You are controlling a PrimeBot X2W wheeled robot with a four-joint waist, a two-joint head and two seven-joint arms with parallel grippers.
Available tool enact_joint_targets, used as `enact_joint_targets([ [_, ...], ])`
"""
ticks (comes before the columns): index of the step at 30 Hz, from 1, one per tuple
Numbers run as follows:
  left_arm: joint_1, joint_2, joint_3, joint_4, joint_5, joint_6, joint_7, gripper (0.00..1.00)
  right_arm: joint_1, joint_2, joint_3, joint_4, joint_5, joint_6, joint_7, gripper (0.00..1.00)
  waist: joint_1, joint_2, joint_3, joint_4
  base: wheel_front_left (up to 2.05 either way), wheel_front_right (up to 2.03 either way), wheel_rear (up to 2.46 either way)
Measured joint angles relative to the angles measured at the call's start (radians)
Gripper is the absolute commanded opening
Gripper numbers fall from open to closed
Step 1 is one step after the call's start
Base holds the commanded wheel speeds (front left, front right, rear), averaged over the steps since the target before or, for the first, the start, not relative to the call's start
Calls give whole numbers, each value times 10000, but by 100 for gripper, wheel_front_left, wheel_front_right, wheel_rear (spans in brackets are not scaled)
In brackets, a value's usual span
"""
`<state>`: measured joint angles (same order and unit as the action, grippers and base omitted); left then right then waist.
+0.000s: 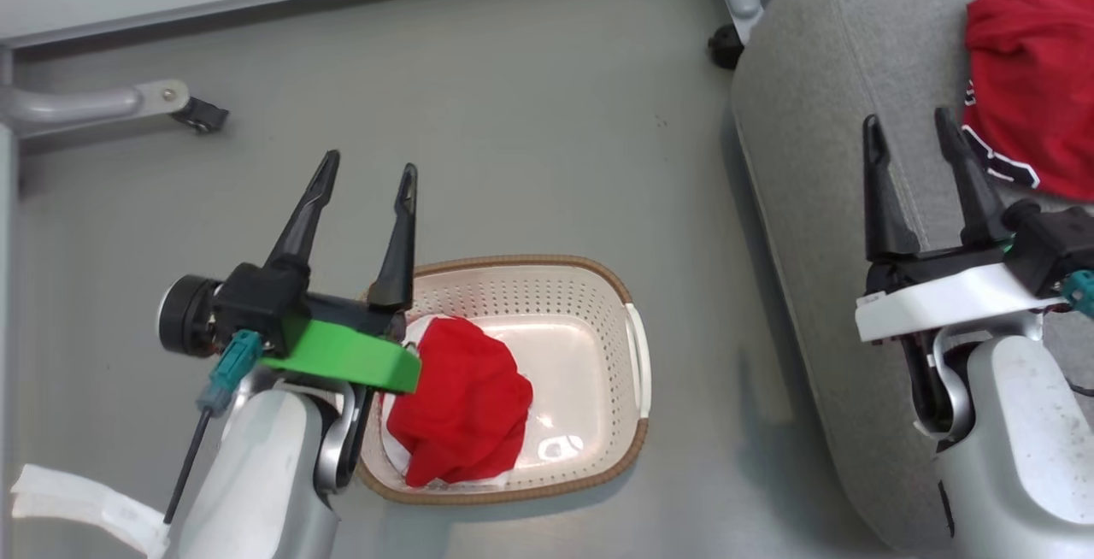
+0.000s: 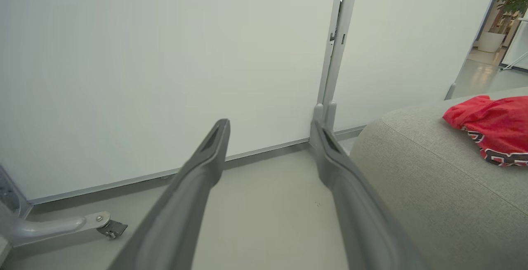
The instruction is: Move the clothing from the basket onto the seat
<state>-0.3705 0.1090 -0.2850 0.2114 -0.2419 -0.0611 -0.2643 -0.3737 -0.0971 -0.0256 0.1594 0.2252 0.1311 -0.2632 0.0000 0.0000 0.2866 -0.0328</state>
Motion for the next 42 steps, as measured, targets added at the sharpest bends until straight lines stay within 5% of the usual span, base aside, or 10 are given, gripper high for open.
enact_joint_targets([
  [20, 1340, -525, 1918, -146, 600, -257, 0, 100, 1748, 449, 591, -813, -504, 0, 0, 100, 0, 0, -1152, 902, 0, 0, 0],
  [42, 1995, -581, 2019, -128, 639, -221, 0, 100, 2743, 477, 224, -957, -408, 0, 0, 100, 0, 0, -1709, 865, 0, 0, 0],
])
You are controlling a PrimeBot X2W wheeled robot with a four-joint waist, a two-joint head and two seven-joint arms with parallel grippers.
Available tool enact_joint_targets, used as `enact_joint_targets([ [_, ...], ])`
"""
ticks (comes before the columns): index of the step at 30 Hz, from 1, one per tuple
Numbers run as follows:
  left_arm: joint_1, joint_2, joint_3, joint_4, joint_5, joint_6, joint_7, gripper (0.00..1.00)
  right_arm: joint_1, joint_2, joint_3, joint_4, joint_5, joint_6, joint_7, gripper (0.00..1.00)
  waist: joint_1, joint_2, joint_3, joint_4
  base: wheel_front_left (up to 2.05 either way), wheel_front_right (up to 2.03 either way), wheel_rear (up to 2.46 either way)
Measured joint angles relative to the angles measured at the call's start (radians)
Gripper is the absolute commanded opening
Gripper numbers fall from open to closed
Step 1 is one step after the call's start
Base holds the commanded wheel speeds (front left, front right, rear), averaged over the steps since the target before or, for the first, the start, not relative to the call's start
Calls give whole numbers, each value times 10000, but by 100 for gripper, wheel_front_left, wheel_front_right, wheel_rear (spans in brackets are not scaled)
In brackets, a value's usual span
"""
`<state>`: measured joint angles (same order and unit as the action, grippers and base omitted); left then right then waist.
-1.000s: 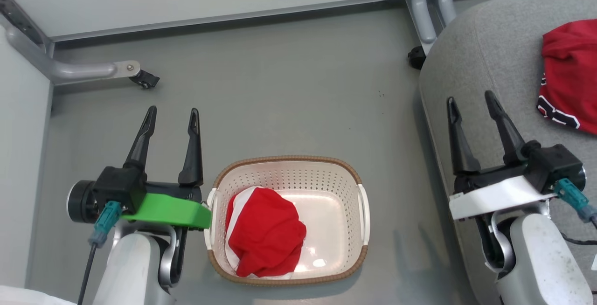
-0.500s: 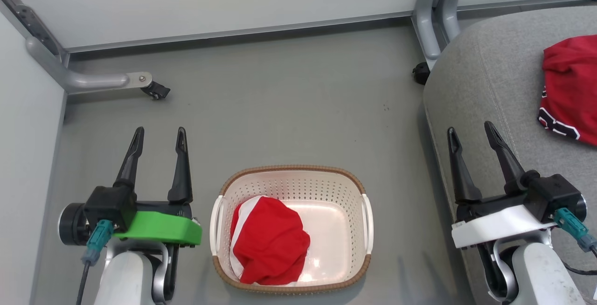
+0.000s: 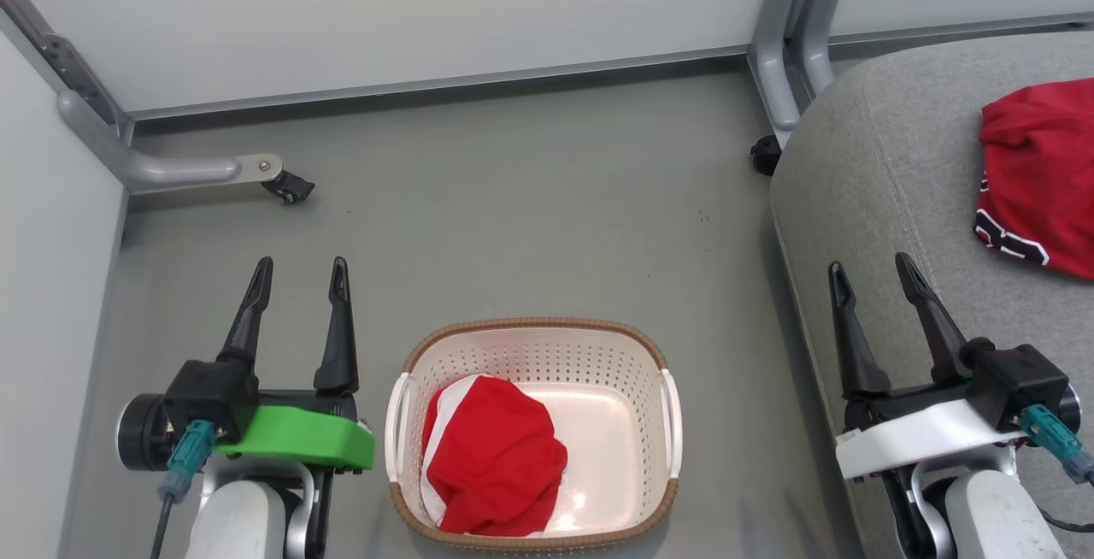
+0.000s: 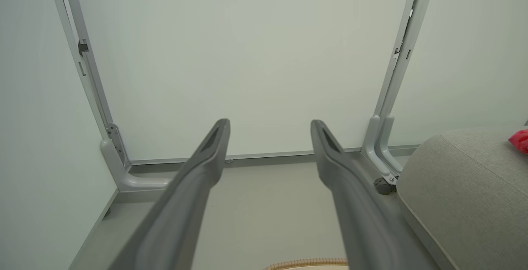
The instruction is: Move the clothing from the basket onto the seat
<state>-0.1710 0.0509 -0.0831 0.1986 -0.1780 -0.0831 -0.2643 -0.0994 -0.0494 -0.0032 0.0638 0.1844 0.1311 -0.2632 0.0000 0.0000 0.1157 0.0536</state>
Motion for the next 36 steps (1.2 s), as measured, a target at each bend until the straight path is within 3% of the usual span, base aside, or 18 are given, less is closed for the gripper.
enact_joint_targets([
  [27, 100, -4, -75, 151, -42, 33, 0, 100, 85, 2, -4, 263, 10, 0, 0, 100, 0, 0, -173, 18, 0, 0, 0],
  [36, -167, -6, -230, 535, 155, -138, 0, 100, -72, 2, 217, 314, 10, 0, 0, 100, 0, 0, -9, -126, 0, 0, 0],
])
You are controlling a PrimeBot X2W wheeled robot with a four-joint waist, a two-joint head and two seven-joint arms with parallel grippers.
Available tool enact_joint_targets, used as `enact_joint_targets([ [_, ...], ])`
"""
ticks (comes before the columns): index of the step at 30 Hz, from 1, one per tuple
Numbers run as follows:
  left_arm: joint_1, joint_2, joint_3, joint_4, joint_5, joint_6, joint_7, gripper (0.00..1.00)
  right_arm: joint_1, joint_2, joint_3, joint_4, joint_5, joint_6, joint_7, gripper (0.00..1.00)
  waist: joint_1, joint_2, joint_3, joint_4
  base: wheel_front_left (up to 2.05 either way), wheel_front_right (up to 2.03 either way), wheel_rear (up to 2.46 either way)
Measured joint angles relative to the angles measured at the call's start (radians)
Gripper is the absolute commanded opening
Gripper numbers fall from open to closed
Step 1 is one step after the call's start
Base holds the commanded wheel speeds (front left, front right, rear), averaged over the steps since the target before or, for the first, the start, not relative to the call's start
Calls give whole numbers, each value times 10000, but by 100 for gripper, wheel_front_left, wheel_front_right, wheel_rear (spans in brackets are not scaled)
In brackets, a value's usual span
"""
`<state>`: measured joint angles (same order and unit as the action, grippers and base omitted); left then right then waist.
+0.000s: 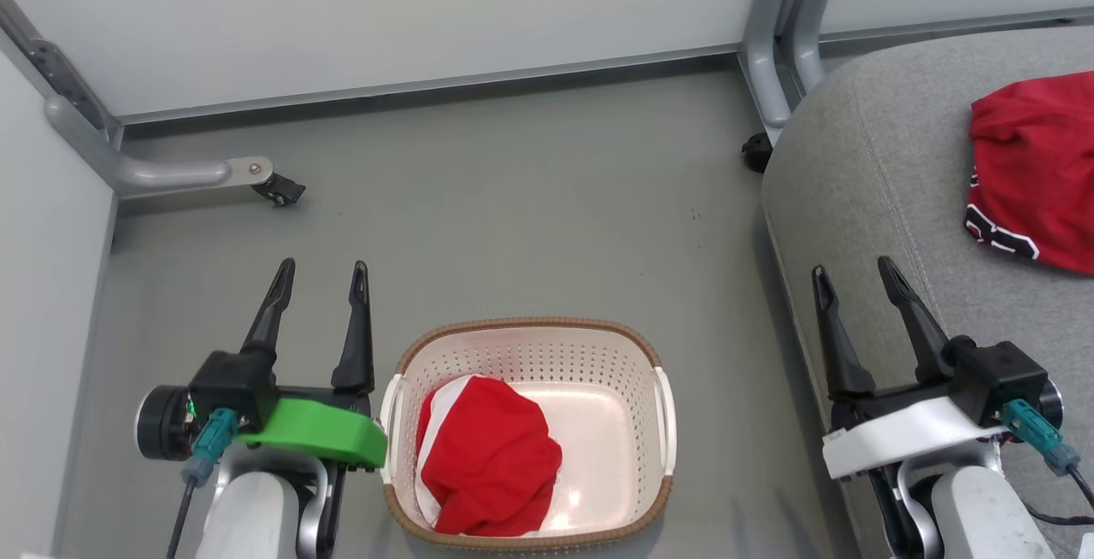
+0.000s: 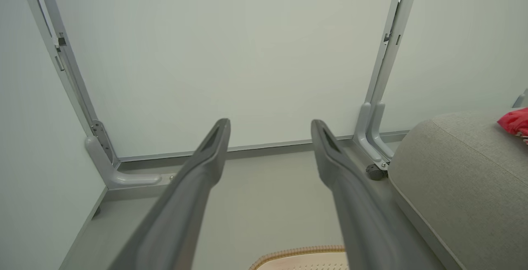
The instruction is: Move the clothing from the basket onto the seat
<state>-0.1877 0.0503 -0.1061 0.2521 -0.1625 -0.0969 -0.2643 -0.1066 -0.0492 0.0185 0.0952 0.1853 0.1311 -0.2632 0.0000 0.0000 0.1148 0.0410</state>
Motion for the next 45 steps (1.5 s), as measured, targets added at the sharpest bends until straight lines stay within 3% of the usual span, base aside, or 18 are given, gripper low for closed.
enact_joint_targets([
  [17, -2372, 288, -1058, 2807, 479, -303, 0, 100, -1655, 2, 725, -376, -115, 0, 0, 100, 0, 0, 1716, -755, 0, 0, 0],
  [36, -5062, 1569, -3783, 6125, 642, -311, 0, 100, -3182, -6, 1170, -1081, 169, 0, 0, 100, 0, 0, 4622, -2129, 0, 0, 0],
  [45, -6218, 1916, -5177, 7542, 654, -311, 0, 100, -3758, -6, 1390, -1287, 324, 0, 0, 100, 0, 0, 5914, -2663, 0, 0, 0],
])
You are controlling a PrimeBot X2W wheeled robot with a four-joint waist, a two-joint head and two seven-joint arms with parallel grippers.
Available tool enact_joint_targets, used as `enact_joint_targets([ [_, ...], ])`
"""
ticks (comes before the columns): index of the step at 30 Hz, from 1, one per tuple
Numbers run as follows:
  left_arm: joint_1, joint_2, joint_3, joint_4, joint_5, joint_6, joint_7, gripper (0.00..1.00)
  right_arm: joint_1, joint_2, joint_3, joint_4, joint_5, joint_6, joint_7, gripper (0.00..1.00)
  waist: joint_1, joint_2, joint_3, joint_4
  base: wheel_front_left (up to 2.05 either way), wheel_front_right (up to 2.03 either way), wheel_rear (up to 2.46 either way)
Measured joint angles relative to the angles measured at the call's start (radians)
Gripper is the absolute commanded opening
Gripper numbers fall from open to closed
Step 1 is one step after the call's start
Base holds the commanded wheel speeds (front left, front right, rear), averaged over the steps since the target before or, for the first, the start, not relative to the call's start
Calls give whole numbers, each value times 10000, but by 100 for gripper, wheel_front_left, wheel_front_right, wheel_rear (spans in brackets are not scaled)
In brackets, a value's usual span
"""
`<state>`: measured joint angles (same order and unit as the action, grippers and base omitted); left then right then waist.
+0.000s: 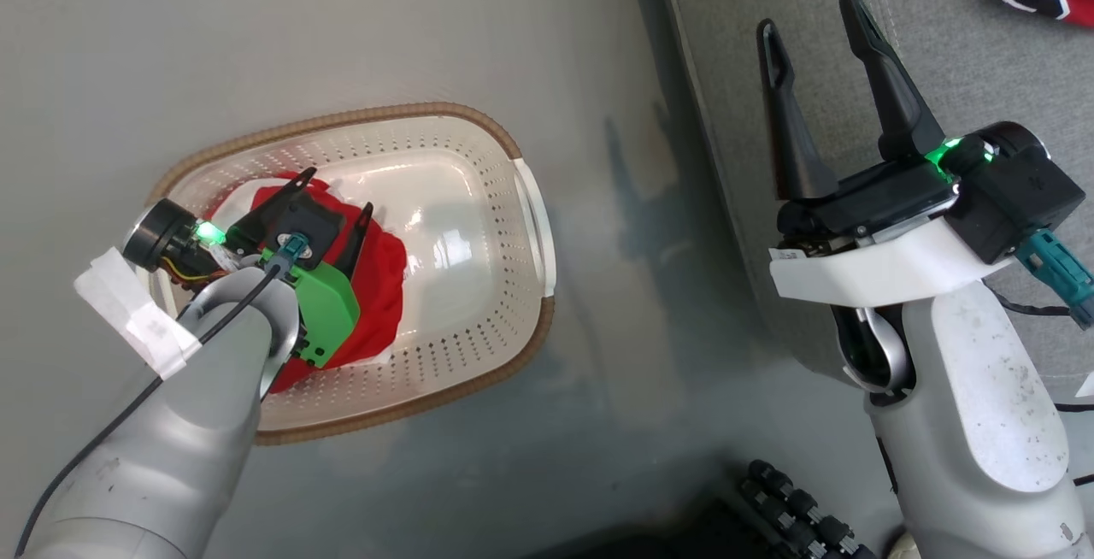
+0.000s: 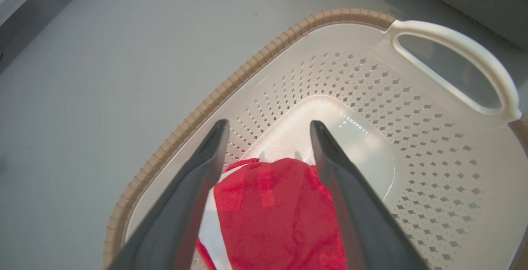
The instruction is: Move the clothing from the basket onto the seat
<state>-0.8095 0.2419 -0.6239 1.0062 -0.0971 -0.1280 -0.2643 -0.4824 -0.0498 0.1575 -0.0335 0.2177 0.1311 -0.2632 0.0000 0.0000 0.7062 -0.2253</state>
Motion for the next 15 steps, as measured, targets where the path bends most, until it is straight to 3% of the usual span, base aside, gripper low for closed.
enact_joint_targets([
  [15, -1522, 514, -2148, 2086, 15, -8, 362, 100, -430, 0, 217, -370, 157, 0, 0, 100, 0, 0, 1850, -666, 0, 0, 0],
])
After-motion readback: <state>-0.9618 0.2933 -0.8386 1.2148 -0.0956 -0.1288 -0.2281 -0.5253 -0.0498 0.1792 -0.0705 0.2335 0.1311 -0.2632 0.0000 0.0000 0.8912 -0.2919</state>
